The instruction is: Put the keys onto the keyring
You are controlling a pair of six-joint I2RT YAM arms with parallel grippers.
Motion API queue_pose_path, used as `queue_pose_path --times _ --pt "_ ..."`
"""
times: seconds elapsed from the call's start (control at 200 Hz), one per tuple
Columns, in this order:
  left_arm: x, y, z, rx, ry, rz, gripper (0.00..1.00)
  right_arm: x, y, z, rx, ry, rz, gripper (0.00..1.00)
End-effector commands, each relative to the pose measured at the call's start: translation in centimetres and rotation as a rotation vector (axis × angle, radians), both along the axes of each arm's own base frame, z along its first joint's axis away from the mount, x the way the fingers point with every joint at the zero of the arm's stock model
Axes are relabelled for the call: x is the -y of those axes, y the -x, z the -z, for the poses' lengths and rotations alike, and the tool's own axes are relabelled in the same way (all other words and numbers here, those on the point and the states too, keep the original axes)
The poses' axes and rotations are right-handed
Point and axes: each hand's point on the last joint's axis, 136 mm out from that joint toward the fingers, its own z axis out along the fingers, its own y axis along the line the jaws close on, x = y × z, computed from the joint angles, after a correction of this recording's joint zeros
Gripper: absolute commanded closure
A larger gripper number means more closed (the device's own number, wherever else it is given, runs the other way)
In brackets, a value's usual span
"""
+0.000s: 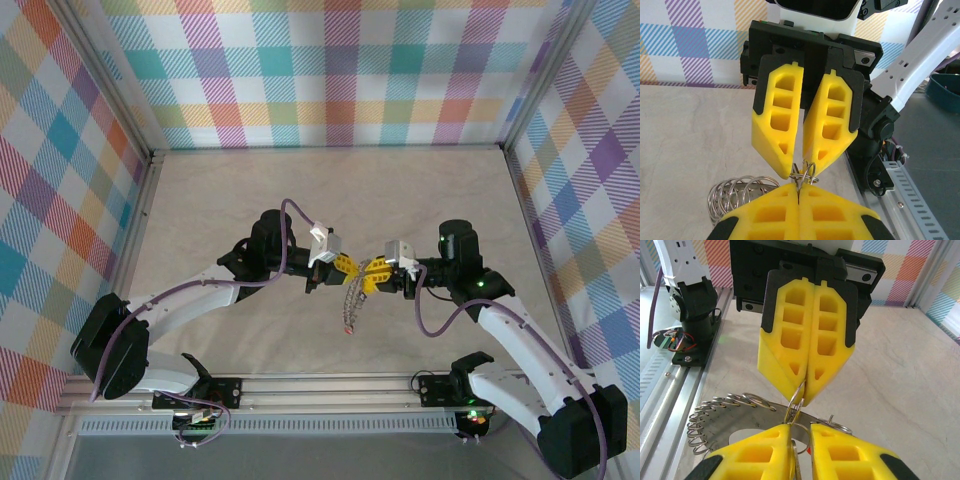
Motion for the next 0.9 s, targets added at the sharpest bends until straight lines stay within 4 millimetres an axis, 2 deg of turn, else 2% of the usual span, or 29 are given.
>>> queue_pose_path --times 0.0,0.335,0.58,0.9 --pt "0.7 -0.2 -2.6 0.069 0.068 0.018 1.00 -0.7 1.2 -1.5 0.040 -0.052 -0.086 0.84" --pt "0.9 -0.3 -2.6 0.057 0.071 0.015 1.00 -0.8 1.6 -1.1 0.058 -0.045 -0.083 0.79" --pt "0.8 -0.3 -2.7 0.056 0.077 0.013 1.00 -0.8 1.6 -0.9 0.058 -0.044 -0.074 0.82" --pt "0.6 -0.2 -2.8 0.063 0.080 0.009 1.00 -0.6 0.6 0.1 0.034 -0.018 -0.013 0.83"
